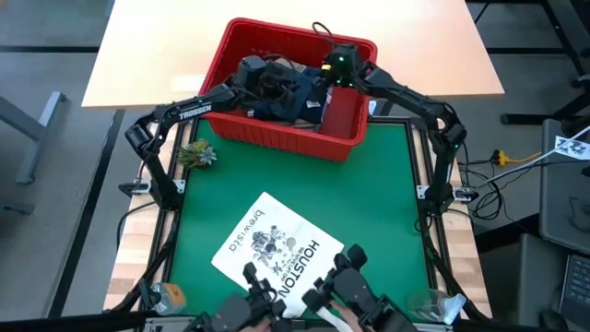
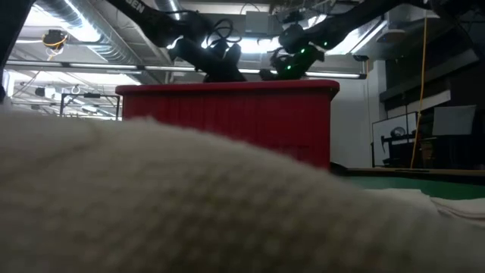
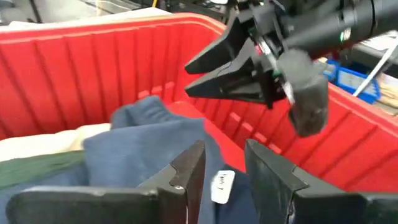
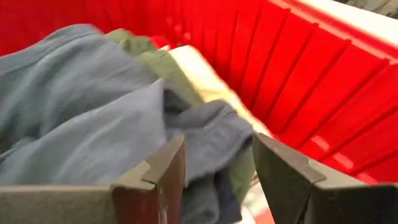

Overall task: Fold Laundry from Bin
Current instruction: Put the stacked clothes into the red organizer bin

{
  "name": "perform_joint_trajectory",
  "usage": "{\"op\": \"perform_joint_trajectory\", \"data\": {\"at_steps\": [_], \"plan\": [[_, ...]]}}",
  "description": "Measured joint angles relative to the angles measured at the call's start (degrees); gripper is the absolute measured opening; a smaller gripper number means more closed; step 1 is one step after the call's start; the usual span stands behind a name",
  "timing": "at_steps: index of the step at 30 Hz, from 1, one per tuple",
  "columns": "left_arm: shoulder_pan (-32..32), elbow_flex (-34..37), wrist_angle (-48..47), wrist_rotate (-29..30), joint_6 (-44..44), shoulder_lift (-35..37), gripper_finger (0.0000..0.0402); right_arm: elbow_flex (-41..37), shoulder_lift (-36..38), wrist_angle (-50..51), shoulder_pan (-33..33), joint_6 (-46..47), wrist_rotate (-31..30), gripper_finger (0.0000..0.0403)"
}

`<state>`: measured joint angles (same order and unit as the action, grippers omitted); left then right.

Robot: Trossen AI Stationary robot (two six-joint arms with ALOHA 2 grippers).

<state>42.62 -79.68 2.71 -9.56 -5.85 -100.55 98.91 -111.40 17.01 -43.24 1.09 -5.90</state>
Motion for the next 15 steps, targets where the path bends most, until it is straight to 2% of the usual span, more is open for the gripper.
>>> {"op": "perform_joint_trajectory", "data": {"at_steps": [7, 15], "plan": [[-1.8, 0.0, -0.69, 0.01, 0.02, 0.0, 0.0108, 0.0, 3.68, 8.46, 0.07, 0.3, 11.1, 0.0186], [-1.78, 0.0, -0.75, 0.11, 0.02, 0.0, 0.0108, 0.07, 2.77, 8.69, -2.66, 5.88, 15.3, 0.0186]]}}
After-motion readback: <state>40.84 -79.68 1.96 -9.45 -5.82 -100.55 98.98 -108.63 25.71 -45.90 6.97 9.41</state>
